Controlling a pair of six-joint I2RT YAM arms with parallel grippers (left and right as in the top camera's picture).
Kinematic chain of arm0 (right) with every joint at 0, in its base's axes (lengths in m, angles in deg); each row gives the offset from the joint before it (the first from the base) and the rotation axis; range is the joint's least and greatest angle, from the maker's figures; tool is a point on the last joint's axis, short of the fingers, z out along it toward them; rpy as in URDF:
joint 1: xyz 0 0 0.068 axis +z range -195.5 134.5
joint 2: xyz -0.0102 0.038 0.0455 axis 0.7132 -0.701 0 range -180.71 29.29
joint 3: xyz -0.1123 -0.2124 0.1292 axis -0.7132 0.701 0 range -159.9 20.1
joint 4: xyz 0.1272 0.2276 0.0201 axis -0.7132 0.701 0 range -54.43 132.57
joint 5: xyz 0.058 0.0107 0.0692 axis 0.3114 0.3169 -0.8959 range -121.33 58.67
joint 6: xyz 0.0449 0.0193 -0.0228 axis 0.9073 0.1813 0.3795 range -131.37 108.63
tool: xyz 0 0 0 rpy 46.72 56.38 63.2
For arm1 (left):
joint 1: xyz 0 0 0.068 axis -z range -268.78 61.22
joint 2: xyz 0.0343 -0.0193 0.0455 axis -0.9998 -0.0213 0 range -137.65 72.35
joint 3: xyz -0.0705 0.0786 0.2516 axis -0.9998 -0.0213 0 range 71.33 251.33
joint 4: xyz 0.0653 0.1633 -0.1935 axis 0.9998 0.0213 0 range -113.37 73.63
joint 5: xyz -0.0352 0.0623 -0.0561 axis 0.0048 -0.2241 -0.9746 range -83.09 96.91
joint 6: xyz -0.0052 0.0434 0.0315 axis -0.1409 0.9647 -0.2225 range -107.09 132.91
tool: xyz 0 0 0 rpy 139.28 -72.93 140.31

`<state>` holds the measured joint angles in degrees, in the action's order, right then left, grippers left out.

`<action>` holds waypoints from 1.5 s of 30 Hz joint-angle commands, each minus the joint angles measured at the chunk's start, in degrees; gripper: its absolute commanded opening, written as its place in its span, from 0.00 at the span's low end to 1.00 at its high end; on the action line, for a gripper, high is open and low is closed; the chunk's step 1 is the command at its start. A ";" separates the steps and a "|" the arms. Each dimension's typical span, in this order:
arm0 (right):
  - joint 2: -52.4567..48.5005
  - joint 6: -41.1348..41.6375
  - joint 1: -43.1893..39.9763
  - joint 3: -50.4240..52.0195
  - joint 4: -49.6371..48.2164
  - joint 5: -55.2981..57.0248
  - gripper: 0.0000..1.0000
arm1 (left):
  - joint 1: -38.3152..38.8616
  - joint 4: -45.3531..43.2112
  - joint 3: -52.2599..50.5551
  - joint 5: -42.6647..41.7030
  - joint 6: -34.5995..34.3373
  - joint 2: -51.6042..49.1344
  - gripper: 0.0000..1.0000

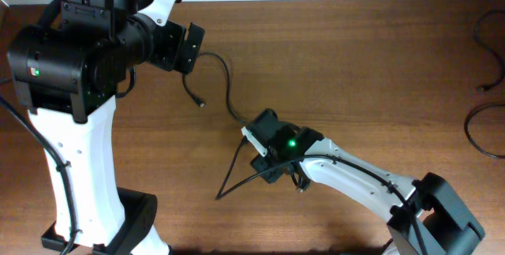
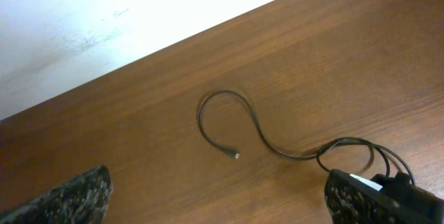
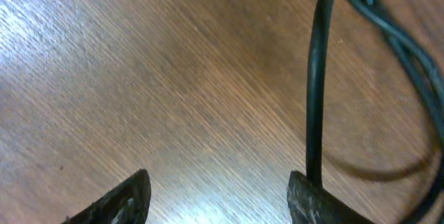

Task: Untangle cables

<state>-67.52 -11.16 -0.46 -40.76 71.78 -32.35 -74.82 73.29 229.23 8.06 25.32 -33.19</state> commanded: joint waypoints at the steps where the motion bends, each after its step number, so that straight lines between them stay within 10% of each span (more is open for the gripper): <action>1: -0.31 0.07 -0.09 -5.09 1.77 1.75 0.63 | -0.24 0.04 -0.26 0.57 -0.55 0.87 0.99; 12: -4.04 -1.46 -3.72 -6.86 1.46 3.21 0.65 | -0.24 0.04 -0.28 -0.50 -0.57 0.87 0.99; 15: -5.95 -1.46 -4.24 -6.86 1.25 2.97 0.49 | -0.24 0.04 -0.37 -0.50 -0.55 0.87 0.99; 18: -6.32 -1.44 -4.17 -6.86 1.09 2.95 0.04 | -0.24 0.04 -0.37 -0.48 -0.55 0.87 0.99; 25: -3.80 -1.44 -4.31 -10.69 4.92 3.28 0.04 | -0.24 0.04 -0.37 -0.50 -0.55 0.87 0.99; 34: 0.92 1.57 -4.31 -52.13 31.30 18.40 0.04 | -0.24 -0.20 -3.80 -4.00 -0.55 0.87 0.99; 45: 0.98 2.05 -16.35 -70.07 33.51 28.55 0.04 | -0.24 -13.11 -21.77 -25.79 -0.48 0.66 0.99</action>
<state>-66.43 -9.83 -12.94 -108.50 104.83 -6.29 -74.85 63.89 211.73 -5.84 25.32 -33.03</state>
